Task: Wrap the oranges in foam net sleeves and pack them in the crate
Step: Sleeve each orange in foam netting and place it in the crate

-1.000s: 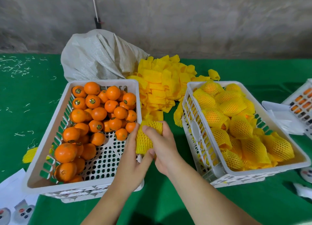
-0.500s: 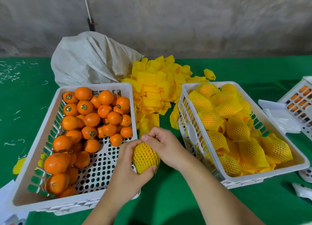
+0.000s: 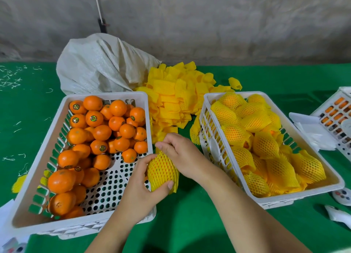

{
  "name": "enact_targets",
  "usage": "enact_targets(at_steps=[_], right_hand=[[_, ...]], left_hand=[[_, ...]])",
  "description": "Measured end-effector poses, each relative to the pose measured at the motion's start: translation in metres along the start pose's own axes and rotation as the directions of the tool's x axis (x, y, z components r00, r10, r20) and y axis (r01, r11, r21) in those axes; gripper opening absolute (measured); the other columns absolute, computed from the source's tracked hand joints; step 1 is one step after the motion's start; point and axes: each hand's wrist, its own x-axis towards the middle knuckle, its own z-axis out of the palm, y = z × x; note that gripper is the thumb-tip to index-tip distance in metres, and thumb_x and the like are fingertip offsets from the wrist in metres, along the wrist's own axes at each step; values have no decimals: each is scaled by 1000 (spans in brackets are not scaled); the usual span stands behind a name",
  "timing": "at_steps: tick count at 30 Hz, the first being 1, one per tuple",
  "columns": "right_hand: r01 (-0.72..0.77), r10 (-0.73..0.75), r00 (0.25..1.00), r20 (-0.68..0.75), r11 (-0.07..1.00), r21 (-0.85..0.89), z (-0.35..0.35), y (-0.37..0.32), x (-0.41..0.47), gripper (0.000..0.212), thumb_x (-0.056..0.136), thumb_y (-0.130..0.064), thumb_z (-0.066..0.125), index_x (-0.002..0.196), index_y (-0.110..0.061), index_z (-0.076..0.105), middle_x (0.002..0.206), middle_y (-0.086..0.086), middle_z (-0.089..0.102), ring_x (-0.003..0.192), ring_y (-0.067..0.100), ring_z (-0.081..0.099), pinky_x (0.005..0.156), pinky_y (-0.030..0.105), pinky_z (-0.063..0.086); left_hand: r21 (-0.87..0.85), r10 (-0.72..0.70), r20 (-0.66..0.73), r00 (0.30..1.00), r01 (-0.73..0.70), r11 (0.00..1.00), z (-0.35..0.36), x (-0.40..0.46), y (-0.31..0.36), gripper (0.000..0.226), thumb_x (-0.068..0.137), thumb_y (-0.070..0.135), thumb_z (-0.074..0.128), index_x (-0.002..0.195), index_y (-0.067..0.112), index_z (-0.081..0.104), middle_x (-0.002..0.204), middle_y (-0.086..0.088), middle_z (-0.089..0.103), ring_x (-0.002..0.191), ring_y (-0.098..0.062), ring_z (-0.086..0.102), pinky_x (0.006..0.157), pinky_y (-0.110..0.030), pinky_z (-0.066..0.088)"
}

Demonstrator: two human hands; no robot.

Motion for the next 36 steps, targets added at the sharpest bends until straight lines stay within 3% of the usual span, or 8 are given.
enact_targets(at_steps=[5, 8, 13, 18, 23, 26, 31, 36], right_hand=[[-161, 223, 968, -116, 905, 393, 19, -4, -12, 30, 93, -59, 67, 96, -30, 58, 92, -8, 65, 86, 2, 63, 73, 30, 53], [-329, 349, 930, 111, 663, 672, 41, -4, -22, 63, 71, -66, 85, 125, -50, 56, 124, -11, 69, 114, 12, 69, 95, 41, 59], [-244, 423, 891, -164, 752, 612, 0, 17, -6, 83, 71, -54, 86, 144, -43, 50, 136, -14, 65, 125, 12, 63, 105, 41, 53], [-372, 246, 724, -644, 926, -64, -124, 86, 37, 74, 84, -35, 82, 149, -28, 46, 142, 2, 48, 129, 21, 48, 102, 28, 42], [-553, 343, 833, -434, 552, -625, -176, 169, 52, 77, 99, -51, 56, 162, -21, 23, 172, 11, 13, 156, 43, 13, 122, 58, 28], [-586, 402, 809, -428, 510, -630, -169, 186, 53, 77, 100, -60, 43, 164, -29, 15, 174, 1, 6, 158, 38, 8, 118, 58, 32], [-556, 479, 807, -345, 423, -715, -166, 190, 75, 79, 100, -69, 24, 166, -29, 6, 174, 0, -7, 158, 40, -9, 126, 55, 15], [-599, 503, 771, -392, 362, -714, -140, 176, 92, 81, 100, -61, 24, 165, -24, -9, 172, 6, -21, 155, 39, -24, 127, 55, -8]], left_hand=[[-101, -8, -78, 997, 0, 995, -7, -1, 0, 72, 78, 48, 87, 138, 50, 46, 124, 20, 60, 113, -12, 63, 84, -20, 55], [-104, 17, -203, 979, -39, 994, 4, 5, 5, 88, 83, 18, 87, 149, 47, 35, 137, 39, 49, 125, 4, 57, 89, -8, 50], [-2, 76, 92, 993, -76, 997, -7, 10, 11, 102, 94, 33, 76, 166, 45, 5, 166, 30, 29, 152, 2, 32, 117, -20, 36], [193, -195, 31, 980, 185, 964, -64, 38, -20, 56, 94, 57, 63, 146, 47, 43, 138, 23, 61, 124, -3, 60, 99, -32, 54], [414, -518, 49, 854, 455, 788, -80, 96, -79, 71, 102, 41, 65, 162, 25, 30, 164, -7, 38, 144, -33, 44, 104, -45, 45], [553, -498, 124, 858, 357, 753, -66, 119, -108, 71, 101, 35, 65, 162, 23, 32, 164, -7, 36, 143, -34, 45, 113, -50, 43], [802, -692, 413, 593, 123, 585, -26, 104, -157, 84, 98, 43, 66, 165, 22, 18, 166, -4, 23, 142, -41, 41, 113, -55, 45], [899, -669, 313, 674, 18, 438, -29, 110, -143, 55, 104, 28, 60, 155, 19, 41, 152, -12, 39, 130, -34, 53, 110, -42, 47]])
